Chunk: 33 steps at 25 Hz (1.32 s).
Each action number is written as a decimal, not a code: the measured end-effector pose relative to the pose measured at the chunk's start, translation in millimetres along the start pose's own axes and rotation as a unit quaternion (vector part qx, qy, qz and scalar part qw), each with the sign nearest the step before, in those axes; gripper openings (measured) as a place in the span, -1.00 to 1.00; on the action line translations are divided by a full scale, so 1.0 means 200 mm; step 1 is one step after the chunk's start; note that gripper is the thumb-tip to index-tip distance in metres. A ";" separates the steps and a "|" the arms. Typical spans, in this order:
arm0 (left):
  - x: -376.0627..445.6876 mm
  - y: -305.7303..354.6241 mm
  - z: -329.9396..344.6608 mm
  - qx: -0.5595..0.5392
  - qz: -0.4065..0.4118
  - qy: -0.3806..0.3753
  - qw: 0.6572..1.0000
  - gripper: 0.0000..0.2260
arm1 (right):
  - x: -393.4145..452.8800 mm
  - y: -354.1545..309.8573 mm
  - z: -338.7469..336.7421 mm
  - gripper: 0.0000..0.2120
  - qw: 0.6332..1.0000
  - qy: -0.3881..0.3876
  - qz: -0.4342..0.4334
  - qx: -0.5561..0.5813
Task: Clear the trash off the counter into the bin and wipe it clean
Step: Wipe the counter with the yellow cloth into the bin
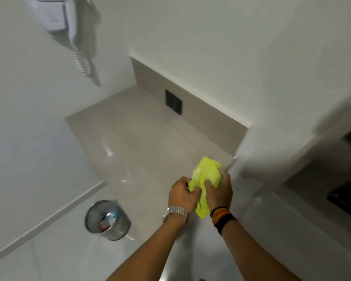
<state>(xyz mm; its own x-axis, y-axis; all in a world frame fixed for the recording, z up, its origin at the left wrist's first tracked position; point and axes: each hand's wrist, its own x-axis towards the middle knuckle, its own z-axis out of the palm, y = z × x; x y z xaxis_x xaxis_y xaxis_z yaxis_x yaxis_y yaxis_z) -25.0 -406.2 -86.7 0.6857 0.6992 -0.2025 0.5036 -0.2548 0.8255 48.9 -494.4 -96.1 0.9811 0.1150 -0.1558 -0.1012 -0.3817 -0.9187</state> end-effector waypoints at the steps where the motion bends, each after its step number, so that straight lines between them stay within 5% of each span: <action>1: 0.04 -0.04 -0.10 0.012 -0.007 0.033 0.999 -0.85 | 0.03 -0.06 0.10 -0.43 0.998 -0.039 -0.040 -0.009; 5: 0.10 -0.24 -0.38 0.135 -0.018 0.053 0.989 -0.70 | 0.11 -0.10 0.40 -0.35 0.943 -0.180 -0.133 -0.245; 8: 0.10 -0.40 -0.55 0.281 0.048 0.079 0.955 -0.44 | 0.01 -0.04 0.54 -0.31 0.871 -0.133 -0.237 -0.409; 14: 0.33 -0.72 -1.19 0.377 0.137 0.161 0.902 -0.38 | -0.36 -0.45 1.13 -0.25 0.802 -0.142 -0.433 -0.386; 21: 0.50 -1.25 -1.96 0.341 0.058 0.155 0.925 -0.38 | -0.76 -0.73 2.06 -0.30 0.749 -0.229 -0.483 -0.391; 26: 0.56 -1.90 -2.03 0.327 -0.035 0.092 0.940 -0.37 | -0.81 -0.34 2.60 -0.37 0.728 -0.315 -0.448 -0.412; 33: 0.72 -2.92 -1.49 0.209 -0.221 0.039 0.952 -0.30 | -0.66 0.80 3.13 -0.38 0.725 -0.402 -0.302 -0.470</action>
<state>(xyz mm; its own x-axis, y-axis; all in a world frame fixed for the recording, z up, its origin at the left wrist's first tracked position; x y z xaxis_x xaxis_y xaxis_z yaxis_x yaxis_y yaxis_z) -376.9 43.0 -441.1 0.3258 0.8428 -0.4284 0.9098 -0.1563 0.3845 -200.0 4.4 -449.5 0.3472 0.8754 -0.3363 0.8350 -0.4518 -0.3140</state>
